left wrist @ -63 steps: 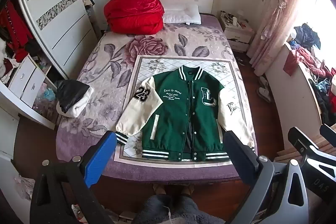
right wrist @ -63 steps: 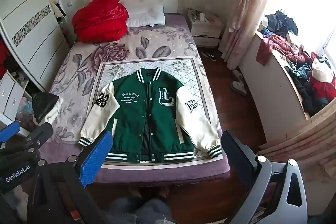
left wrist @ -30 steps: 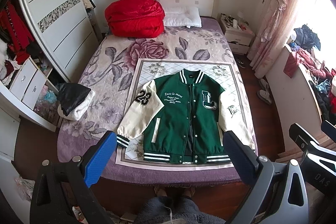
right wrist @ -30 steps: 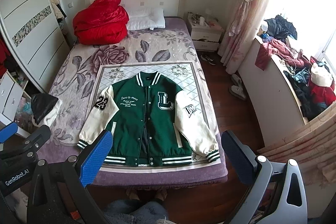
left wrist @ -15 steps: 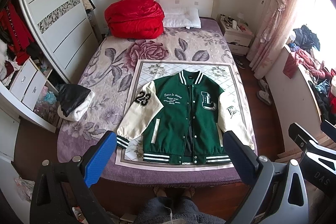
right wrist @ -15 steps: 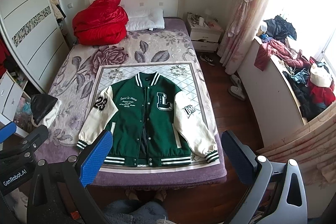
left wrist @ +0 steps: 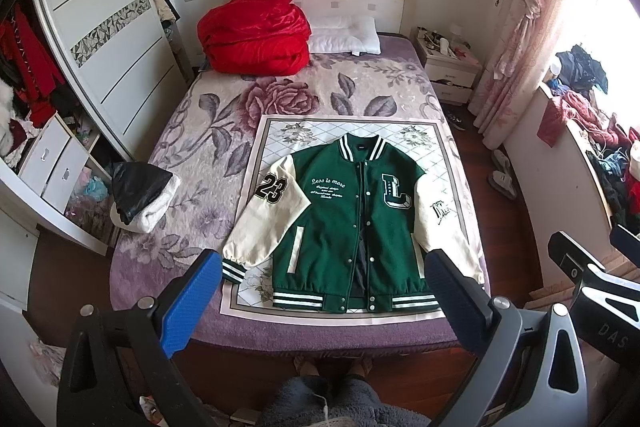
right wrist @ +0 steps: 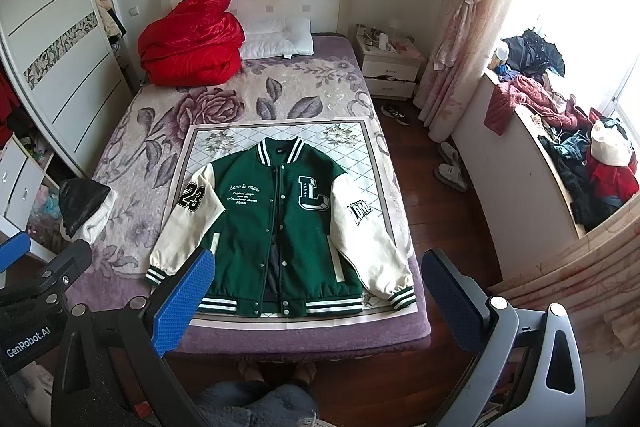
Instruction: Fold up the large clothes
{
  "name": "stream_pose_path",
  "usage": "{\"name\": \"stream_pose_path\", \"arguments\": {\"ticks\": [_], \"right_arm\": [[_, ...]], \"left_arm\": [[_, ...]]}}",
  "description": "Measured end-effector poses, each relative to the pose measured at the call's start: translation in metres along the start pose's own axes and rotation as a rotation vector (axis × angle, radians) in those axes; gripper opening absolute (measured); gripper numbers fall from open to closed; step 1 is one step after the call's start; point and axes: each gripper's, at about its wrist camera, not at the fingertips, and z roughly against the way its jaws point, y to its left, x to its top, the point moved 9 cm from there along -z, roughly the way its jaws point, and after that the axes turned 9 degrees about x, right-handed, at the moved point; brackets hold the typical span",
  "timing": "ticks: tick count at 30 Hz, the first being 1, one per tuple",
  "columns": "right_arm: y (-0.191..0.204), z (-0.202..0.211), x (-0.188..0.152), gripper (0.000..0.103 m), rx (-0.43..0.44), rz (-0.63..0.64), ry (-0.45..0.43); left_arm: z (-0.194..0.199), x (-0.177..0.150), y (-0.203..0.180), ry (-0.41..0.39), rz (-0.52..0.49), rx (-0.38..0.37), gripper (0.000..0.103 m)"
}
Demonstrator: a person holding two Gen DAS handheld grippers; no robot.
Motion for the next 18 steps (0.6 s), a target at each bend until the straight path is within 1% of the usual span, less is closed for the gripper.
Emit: {"name": "stream_pose_path", "arguments": {"ticks": [18], "right_arm": [[-0.0021, 0.0026, 0.001, 0.103, -0.001, 0.0, -0.006]], "left_arm": [[-0.0004, 0.0011, -0.0054, -0.004, 0.003, 0.003, 0.103]]}}
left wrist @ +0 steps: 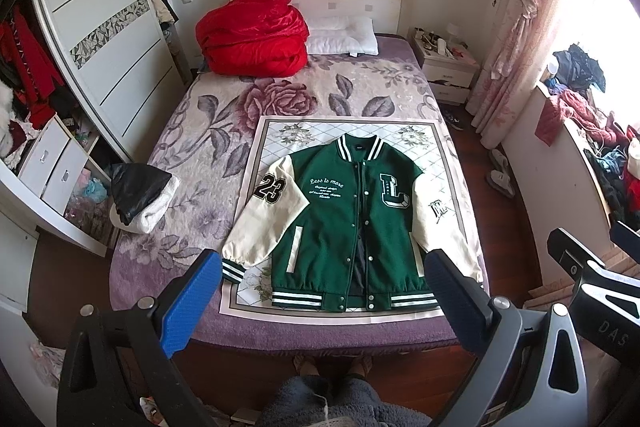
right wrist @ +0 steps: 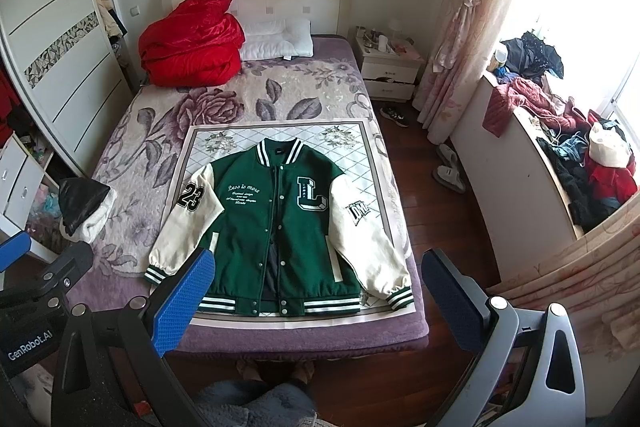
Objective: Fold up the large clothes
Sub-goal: 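Grasp the striped cuff of the sleeve with the right gripper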
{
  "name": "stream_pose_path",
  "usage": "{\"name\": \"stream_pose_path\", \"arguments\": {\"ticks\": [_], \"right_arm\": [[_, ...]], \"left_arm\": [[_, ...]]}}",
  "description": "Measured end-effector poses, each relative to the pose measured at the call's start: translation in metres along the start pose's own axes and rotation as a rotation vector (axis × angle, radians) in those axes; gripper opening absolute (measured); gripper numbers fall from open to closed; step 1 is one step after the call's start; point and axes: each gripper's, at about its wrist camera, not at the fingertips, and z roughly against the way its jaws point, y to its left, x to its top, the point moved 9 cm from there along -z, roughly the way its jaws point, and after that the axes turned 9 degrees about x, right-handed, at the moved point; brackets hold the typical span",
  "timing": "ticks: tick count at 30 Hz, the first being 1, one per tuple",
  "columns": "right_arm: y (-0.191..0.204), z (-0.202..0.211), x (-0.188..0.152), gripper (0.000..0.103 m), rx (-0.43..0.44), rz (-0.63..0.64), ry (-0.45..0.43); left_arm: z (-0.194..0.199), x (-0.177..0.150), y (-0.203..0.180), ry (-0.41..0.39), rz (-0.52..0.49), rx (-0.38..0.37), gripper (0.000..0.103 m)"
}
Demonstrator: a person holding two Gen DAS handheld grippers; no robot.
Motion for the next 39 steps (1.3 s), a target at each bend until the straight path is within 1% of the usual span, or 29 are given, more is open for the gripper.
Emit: {"name": "stream_pose_path", "arguments": {"ticks": [17, 19, 20, 23, 24, 26, 27, 29, 30, 31, 32, 34, 35, 37, 38, 39], "right_arm": [[-0.002, 0.001, 0.0, 0.103, -0.002, -0.004, -0.001], [-0.004, 0.001, -0.001, 0.103, -0.004, -0.009, 0.0], [-0.006, 0.001, -0.001, 0.103, -0.003, -0.015, 0.001], [-0.016, -0.008, -0.004, 0.103, 0.001, -0.068, -0.001], [-0.021, -0.021, -0.007, 0.103, 0.006, -0.107, 0.002], [-0.036, -0.049, -0.016, 0.103, 0.006, -0.178, 0.034], [-0.042, -0.06, -0.022, 0.103, 0.003, -0.205, 0.048], [-0.066, -0.097, -0.042, 0.101, 0.001, -0.313, 0.089], [-0.073, -0.114, -0.054, 0.098, -0.004, -0.354, 0.106], [-0.083, -0.128, -0.062, 0.086, -0.007, -0.387, 0.113], [-0.096, -0.145, -0.072, 0.077, -0.024, -0.419, 0.117], [-0.128, -0.179, -0.1, 0.077, -0.062, -0.493, 0.148], [-0.147, -0.199, -0.117, 0.077, -0.071, -0.549, 0.176], [-0.178, -0.233, -0.146, 0.078, -0.064, -0.654, 0.21], [-0.196, -0.252, -0.163, 0.082, -0.066, -0.708, 0.225], [-0.214, -0.271, -0.181, 0.082, -0.077, -0.769, 0.244]], "left_arm": [[0.002, 0.004, -0.006, -0.006, 0.0, -0.005, 0.103], [-0.001, 0.005, -0.007, -0.021, 0.002, 0.004, 0.103], [-0.005, 0.006, -0.008, -0.033, -0.002, 0.02, 0.103], [-0.029, 0.013, -0.007, -0.071, -0.013, 0.05, 0.103], [-0.035, 0.013, -0.005, -0.077, -0.014, 0.055, 0.103], [-0.064, 0.018, -0.005, -0.104, -0.011, 0.065, 0.103], [-0.077, 0.017, -0.003, -0.108, -0.011, 0.07, 0.103], [-0.106, 0.014, -0.002, -0.099, -0.014, 0.077, 0.103], [-0.117, 0.01, 0.0, -0.103, -0.011, 0.076, 0.103], [-0.136, 0.006, 0.002, -0.101, -0.01, 0.09, 0.103], [-0.153, 0.003, 0.001, -0.09, -0.014, 0.109, 0.103], [-0.188, -0.004, -0.005, -0.054, -0.025, 0.14, 0.103], [-0.211, -0.009, -0.009, -0.014, -0.03, 0.157, 0.103], [-0.242, -0.019, -0.017, 0.04, -0.017, 0.159, 0.103], [-0.255, -0.023, -0.02, 0.06, -0.014, 0.169, 0.103], [-0.276, -0.03, -0.027, 0.094, -0.012, 0.182, 0.103]]}}
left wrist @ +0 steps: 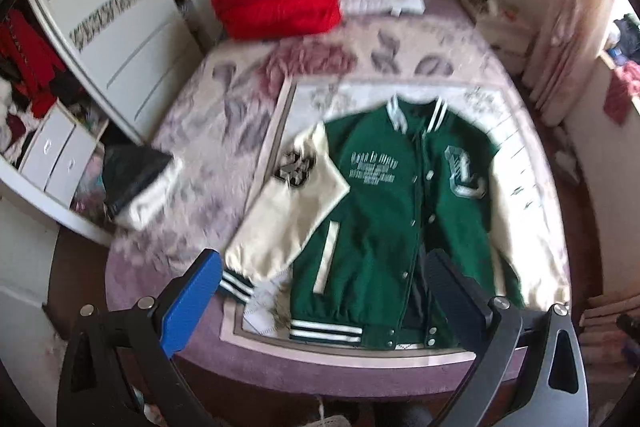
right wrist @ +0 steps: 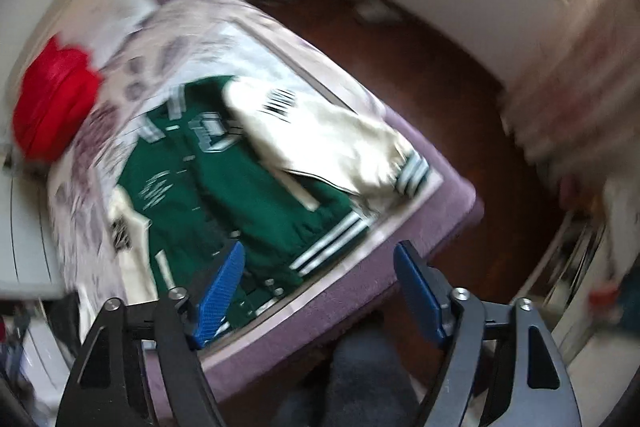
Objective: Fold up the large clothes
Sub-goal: 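Grasp the striped cuff of the sleeve with the right gripper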
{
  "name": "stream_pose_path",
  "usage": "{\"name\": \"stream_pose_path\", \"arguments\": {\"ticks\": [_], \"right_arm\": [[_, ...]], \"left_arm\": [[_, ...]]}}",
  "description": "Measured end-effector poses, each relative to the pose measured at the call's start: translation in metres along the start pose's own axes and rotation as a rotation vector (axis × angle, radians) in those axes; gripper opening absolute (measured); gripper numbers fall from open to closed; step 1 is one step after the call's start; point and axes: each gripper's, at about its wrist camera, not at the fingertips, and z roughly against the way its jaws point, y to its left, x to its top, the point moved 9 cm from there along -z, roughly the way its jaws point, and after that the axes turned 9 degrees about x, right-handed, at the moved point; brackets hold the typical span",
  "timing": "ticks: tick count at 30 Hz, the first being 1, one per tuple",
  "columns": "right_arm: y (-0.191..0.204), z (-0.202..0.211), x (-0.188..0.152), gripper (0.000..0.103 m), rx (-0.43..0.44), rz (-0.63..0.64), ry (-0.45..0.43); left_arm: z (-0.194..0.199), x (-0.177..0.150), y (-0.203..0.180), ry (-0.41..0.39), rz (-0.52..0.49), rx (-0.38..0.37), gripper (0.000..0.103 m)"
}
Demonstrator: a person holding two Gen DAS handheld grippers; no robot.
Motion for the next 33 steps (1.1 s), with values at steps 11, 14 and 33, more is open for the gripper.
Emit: {"name": "stream_pose_path", "arguments": {"ticks": [11, 14, 33], "right_arm": [[-0.17, -0.278, 0.004, 0.082, 0.188, -0.58, 0.125], [-0.189, -0.331, 0.01, 0.076, 0.266, -0.709, 0.057], [-0.148, -0.357, 0.121, 0.012, 0.212, -0.583, -0.35]], "left_arm": [[-0.16, -0.043, -0.145, 0.227, -0.052, 0.067, 0.103], [-0.192, -0.051, -0.183, 0.24, -0.093, 0.064, 0.103], [-0.322, -0.019, -0.283, 0.225, -0.15, 0.038, 0.103]]}}
